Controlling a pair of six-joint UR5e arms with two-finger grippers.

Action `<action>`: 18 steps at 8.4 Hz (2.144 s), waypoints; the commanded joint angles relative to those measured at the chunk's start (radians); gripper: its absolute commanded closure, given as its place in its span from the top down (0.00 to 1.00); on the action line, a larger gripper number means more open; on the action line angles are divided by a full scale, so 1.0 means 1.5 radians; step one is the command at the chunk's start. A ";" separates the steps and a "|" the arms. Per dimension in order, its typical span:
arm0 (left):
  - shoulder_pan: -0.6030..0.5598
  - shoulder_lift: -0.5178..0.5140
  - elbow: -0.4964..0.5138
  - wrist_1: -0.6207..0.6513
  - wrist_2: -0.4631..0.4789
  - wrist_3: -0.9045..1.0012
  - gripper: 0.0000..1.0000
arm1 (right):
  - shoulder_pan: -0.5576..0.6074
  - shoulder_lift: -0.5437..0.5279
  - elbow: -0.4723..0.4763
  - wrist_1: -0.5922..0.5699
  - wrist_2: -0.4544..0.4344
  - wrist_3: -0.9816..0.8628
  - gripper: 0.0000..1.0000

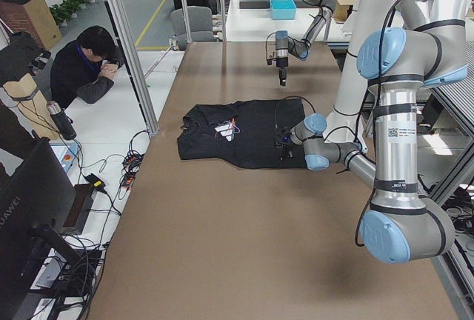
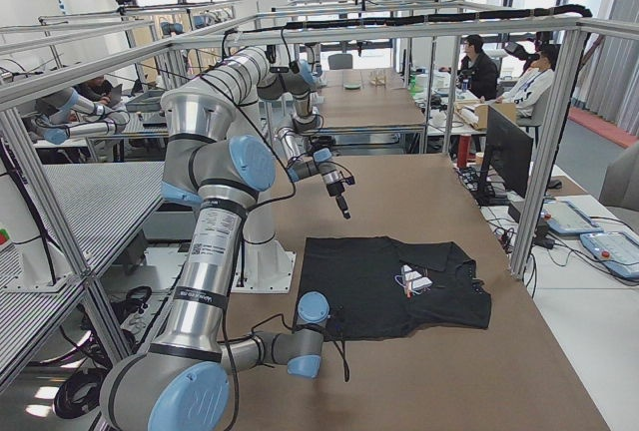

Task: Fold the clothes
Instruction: 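Move both grippers down to the shirt hem corners nearest the robot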

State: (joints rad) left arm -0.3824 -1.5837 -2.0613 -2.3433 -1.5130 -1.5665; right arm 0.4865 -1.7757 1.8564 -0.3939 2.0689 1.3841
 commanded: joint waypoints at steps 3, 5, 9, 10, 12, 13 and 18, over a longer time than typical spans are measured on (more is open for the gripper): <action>-0.001 0.001 -0.004 0.001 0.000 0.006 0.94 | -0.121 0.003 0.001 0.001 -0.094 0.030 0.94; -0.002 0.003 -0.004 0.001 0.000 0.008 0.94 | -0.147 0.004 -0.002 0.000 -0.120 0.030 0.94; -0.002 0.010 -0.006 0.001 0.010 0.008 0.94 | -0.151 0.004 -0.002 0.001 -0.134 0.030 0.02; -0.002 0.010 -0.005 0.001 0.012 0.008 0.94 | -0.150 0.004 0.003 0.002 -0.142 0.030 0.00; -0.001 0.013 -0.005 0.001 0.012 0.008 0.94 | -0.150 0.001 0.003 0.013 -0.142 0.030 0.00; 0.000 0.013 -0.006 0.001 0.012 0.008 0.94 | -0.149 0.000 0.003 0.026 -0.142 0.030 0.00; 0.177 0.037 -0.006 -0.016 0.154 -0.032 0.94 | -0.147 -0.001 -0.001 0.068 -0.142 0.029 0.00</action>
State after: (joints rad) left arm -0.2440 -1.5452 -2.0709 -2.3626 -1.3925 -1.5914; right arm 0.2647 -1.7791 1.8570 -0.3023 1.8561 1.4290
